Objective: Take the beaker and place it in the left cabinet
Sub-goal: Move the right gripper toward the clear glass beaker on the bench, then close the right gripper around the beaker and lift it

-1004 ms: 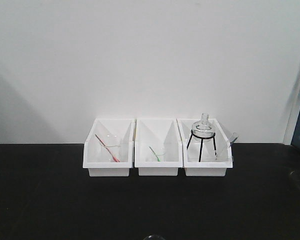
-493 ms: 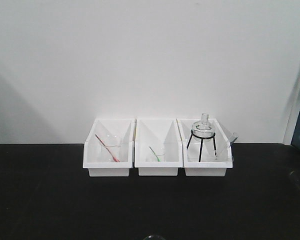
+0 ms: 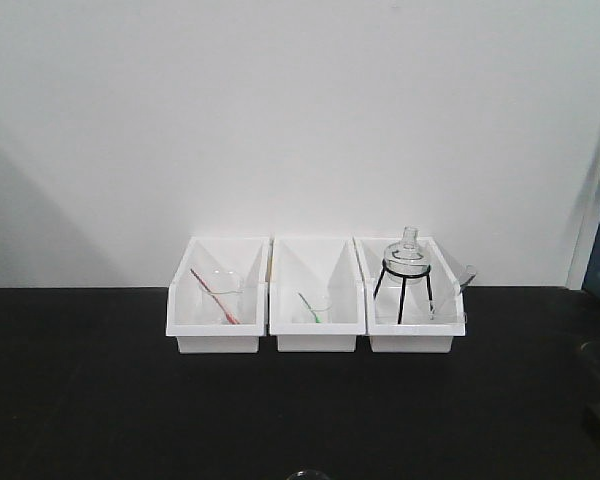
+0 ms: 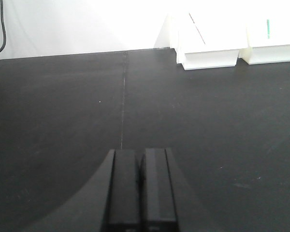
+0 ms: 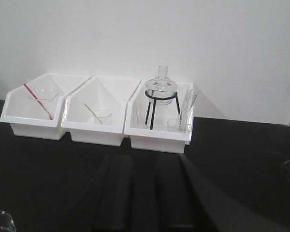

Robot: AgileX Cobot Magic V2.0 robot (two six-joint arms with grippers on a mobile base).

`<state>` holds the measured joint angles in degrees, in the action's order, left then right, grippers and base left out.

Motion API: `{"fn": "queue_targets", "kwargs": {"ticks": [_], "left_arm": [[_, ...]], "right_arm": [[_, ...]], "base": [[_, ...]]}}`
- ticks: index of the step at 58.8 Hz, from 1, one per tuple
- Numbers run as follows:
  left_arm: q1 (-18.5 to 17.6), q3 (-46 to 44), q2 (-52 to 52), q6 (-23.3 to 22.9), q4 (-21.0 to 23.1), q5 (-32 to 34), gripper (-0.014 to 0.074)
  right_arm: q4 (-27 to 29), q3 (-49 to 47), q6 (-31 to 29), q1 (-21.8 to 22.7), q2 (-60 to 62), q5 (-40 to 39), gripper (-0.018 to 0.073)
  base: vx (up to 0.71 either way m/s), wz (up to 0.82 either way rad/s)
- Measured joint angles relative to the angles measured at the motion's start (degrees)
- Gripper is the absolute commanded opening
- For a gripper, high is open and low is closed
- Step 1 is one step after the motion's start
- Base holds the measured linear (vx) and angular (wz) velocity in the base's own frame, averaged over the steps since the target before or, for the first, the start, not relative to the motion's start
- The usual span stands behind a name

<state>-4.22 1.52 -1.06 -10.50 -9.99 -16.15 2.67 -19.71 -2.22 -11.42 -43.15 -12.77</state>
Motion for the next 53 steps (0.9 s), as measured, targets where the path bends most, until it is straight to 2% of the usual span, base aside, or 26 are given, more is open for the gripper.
{"fn": "queue_targets", "kwargs": {"ticks": [6, 11, 18, 26, 34, 38, 44, 53], "left_arm": [[0.0, 0.0, 0.0, 0.0, 0.0, 0.0, 0.0004], [0.0, 0.0, 0.0, 0.0, 0.0, 0.0, 0.0004], [0.0, 0.0, 0.0, 0.0, 0.0, 0.0, 0.0004], [0.0, 0.0, 0.0, 0.0, 0.0, 0.0, 0.0004], [0.0, 0.0, 0.0, 0.0, 0.0, 0.0, 0.0004], [0.0, 0.0, 0.0, 0.0, 0.0, 0.0, 0.0004], [0.0, 0.0, 0.0, 0.0, 0.0, 0.0, 0.0004], [0.0, 0.0, 0.0, 0.0, 0.0, 0.0, 0.0004]], "right_arm": [[0.0, 0.0, 0.11, 0.0, -0.13, 0.0, 0.065], [0.0, 0.0, 0.21, 0.0, -0.13, -0.18, 0.0731], [0.0, 0.0, 0.9, 0.0, -0.13, -0.59, 0.0725], [-1.43, 0.0, 4.78, 0.0, -1.55, -3.02, 0.0699], [-10.5, 0.0, 9.54, -1.78, -7.84, -8.91, 0.0664], [-17.92, -0.05, 12.76, -3.97, -13.3, -14.15, 0.0647], [-26.07, -0.22, 16.89, -6.21, -21.1, -21.38, 0.0624], [-31.51, 1.79, 19.42, -6.91, -33.32, -31.13, 0.0595]], "base": [[0.0, 0.0], [0.0, 0.0], [0.0, 0.0], [0.0, 0.0], [0.0, 0.0], [0.0, 0.0], [0.0, 0.0], [0.0, 0.0]]}}
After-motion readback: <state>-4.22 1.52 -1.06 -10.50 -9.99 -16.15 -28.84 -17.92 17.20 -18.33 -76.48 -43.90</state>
